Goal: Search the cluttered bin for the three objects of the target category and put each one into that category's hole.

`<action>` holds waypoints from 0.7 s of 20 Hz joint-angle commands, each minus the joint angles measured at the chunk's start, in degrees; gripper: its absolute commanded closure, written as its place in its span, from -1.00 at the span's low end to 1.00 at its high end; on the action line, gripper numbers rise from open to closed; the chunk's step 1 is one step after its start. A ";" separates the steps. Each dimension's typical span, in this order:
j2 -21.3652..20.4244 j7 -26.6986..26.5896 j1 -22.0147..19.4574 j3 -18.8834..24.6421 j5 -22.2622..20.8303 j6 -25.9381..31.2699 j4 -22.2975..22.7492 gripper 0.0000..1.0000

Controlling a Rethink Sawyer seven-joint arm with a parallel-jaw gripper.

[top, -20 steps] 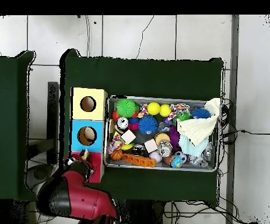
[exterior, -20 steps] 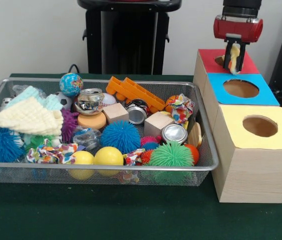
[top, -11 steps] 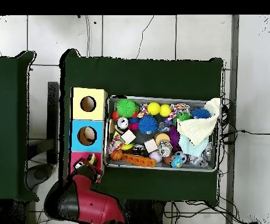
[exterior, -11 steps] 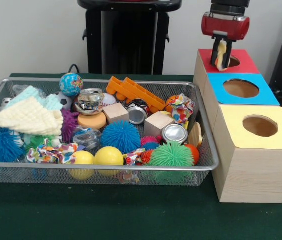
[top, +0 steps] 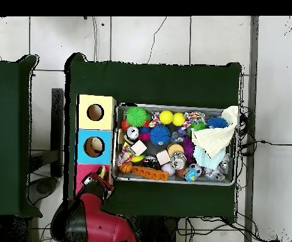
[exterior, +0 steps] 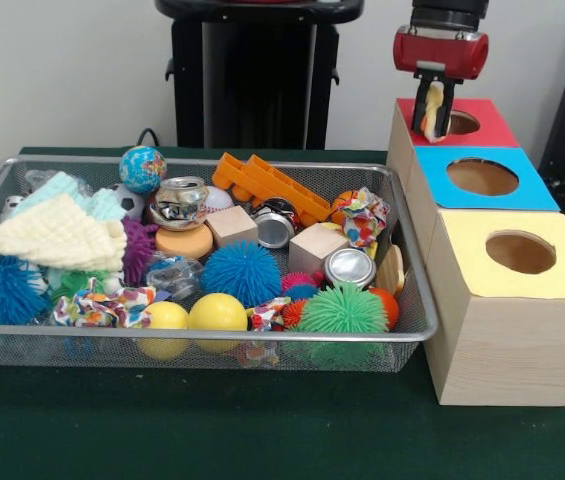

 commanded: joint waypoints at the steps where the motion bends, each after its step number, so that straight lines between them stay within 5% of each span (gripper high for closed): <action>1: 7.65 20.29 2.04 5.25 1.18 -6.27 3.10 1.00; 6: 9.00 21.29 4.56 5.61 4.04 -7.66 2.86 1.00; 14: 7.75 22.06 4.15 6.33 2.60 -7.63 4.81 1.00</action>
